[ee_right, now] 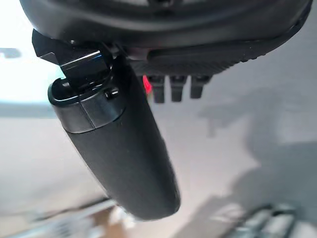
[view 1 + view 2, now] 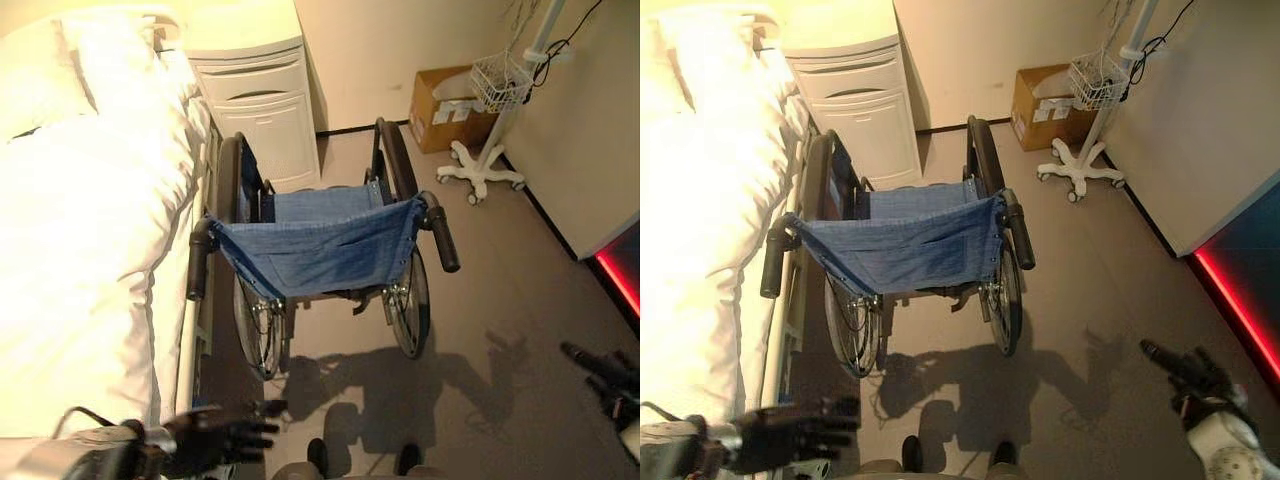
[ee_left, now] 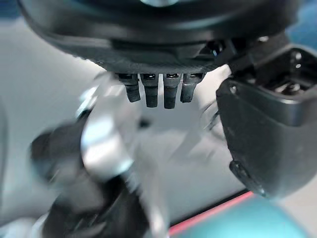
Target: Push the wheelchair next to the bed
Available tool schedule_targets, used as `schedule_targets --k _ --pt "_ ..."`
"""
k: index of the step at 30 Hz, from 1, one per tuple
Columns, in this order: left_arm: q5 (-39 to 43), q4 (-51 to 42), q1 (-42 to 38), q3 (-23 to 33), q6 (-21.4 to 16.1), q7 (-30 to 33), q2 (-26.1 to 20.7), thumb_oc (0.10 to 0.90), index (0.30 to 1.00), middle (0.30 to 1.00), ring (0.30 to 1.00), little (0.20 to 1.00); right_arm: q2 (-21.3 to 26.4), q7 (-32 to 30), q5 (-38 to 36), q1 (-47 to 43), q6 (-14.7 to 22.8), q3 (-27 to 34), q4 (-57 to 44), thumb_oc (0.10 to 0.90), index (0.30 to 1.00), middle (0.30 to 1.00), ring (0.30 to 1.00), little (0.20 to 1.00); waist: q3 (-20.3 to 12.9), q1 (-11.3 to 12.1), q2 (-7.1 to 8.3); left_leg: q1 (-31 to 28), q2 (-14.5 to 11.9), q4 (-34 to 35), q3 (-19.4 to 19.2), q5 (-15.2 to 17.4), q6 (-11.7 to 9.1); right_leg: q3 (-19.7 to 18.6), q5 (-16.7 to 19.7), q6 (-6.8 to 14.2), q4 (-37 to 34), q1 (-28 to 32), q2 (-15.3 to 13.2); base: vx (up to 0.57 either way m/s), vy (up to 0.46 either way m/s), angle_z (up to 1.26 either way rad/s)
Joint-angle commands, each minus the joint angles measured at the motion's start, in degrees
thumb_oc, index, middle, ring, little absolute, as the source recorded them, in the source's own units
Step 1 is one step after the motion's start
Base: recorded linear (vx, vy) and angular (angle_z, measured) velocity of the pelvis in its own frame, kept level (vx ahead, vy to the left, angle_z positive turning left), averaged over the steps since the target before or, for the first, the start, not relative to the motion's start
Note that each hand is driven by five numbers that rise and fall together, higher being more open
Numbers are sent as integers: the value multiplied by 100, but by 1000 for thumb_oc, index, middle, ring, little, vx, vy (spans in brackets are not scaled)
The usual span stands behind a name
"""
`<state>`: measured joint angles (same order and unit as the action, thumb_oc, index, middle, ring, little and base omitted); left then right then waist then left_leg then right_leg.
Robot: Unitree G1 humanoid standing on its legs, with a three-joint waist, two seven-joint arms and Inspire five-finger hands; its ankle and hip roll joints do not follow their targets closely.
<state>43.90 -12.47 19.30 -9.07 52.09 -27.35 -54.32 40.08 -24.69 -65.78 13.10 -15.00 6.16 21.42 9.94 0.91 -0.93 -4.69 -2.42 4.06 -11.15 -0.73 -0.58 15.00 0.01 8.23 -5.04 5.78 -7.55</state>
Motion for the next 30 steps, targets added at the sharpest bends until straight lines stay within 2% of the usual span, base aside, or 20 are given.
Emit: schedule_targets --k 1,2,4,7,8,9,11,13,16,18,20,23,26,30 --pt "174 704 -535 -600 86 564 265 800 900 900 900 900 153 -249 -193 -860 317 -198 523 800 900 900 900 900 23 35 -30 -23 -147 20 -121 -46 -333 242 277 104 4 -134 148 20 -45 6" --pt "590 1278 -766 -949 -37 1294 657 800 900 900 900 900 -64 -307 -213 -1085 133 -432 911 800 900 900 900 900 6 70 -7 -12 -138 35 -86 -47 -326 239 275 83 4 -141 156 25 -52 1" --pt "774 1948 -1029 -1165 -217 1687 1113 800 900 900 900 900 -340 -250 -33 -1215 -18 -600 1374 800 900 900 900 900 -32 108 17 -25 -125 56 -47 -29 -316 255 260 70 4 -126 166 32 -41 -4" --pt "1210 3169 -1426 -1439 -635 2328 2128 800 900 900 900 900 -853 20 401 -1370 -205 -832 2248 800 900 900 900 900 -69 155 41 -77 -114 77 25 25 -301 249 228 43 4 -76 190 36 -23 3" --pt "1213 3176 -1437 -1443 -639 2332 2134 800 900 900 900 900 -850 25 403 -1377 -204 -829 2254 800 900 900 900 900 -78 155 42 -59 -111 83 26 8 -300 250 238 40 4 -97 188 21 -14 6" --pt "1193 4478 -1707 -1460 -1146 2520 2934 800 900 900 900 900 -1341 148 839 -1469 -285 -1032 2813 800 900 900 900 900 -109 160 60 -80 -107 94 58 37 -292 232 223 27 4 -73 192 17 -15 9" --pt "768 5575 -1952 -1257 -1702 2783 3532 800 900 900 900 900 -1753 352 1300 -1547 -323 -1237 3327 800 900 900 900 900 -159 177 98 -78 -108 94 92 72 -287 216 213 1 4 -74 197 33 -17 8" --pt "341 6603 -2162 -869 -2271 3042 3922 800 900 900 900 900 -2164 368 1794 -1517 -320 -1411 3629 800 900 900 900 900 -246 161 140 -48 -106 94 113 75 -295 191 231 -12 4 -108 198 47 0 1" --pt "-135 7562 -2335 -434 -2964 3248 4227 800 900 900 900 900 -2488 682 2708 -1454 -356 -1635 4118 800 900 900 900 900 -355 117 198 -38 -108 94 104 73 -318 180 246 -35 4 -123 192 55 20 1" --pt "-580 7895 -2301 -326 -3442 3381 4303 800 900 900 900 900 -2619 981 3233 -1371 -436 -1736 4343 800 900 900 900 900 -418 99 211 -16 -107 94 101 62 -325 171 261 -47 4 -145 195 42 29 -3" --pt "-732 8023 -2212 -241 -3722 3388 4319 800 900 900 900 900 -2683 1286 3559 -1248 -423 -1794 4493 800 900 900 900 900 -458 92 214 -15 -97 94 102 65 -327 178 258 -57 4 -142 198 34 40 -2" --pt "-1011 8112 -2062 -126 -3974 3468 4345 800 900 900 900 900 -2712 1518 3883 -1148 -275 -1815 4536 800 900 900 900 900 -484 100 208 -26 -77 94 120 74 -317 200 253 -64 4 -122 197 25 36 3" --pt "-1031 8168 -1946 -51 -4014 3427 4349 800 900 900 900 900 -2711 1771 3993 -1075 -229 -1764 4576 800 900 900 900 900 -507 99 203 -34 -61 94 136 94 -301 206 230 -77 4 -104 195 16 35 7" --pt "-1061 8216 -1904 -37 -3879 3241 4367 800 900 900 900 900 -2721 2094 4115 -1083 -348 -1719 4639 800 900 900 900 900 -545 93 198 -60 -42 94 140 131 -276 203 220 -75 4 -82 189 9 13 -2"
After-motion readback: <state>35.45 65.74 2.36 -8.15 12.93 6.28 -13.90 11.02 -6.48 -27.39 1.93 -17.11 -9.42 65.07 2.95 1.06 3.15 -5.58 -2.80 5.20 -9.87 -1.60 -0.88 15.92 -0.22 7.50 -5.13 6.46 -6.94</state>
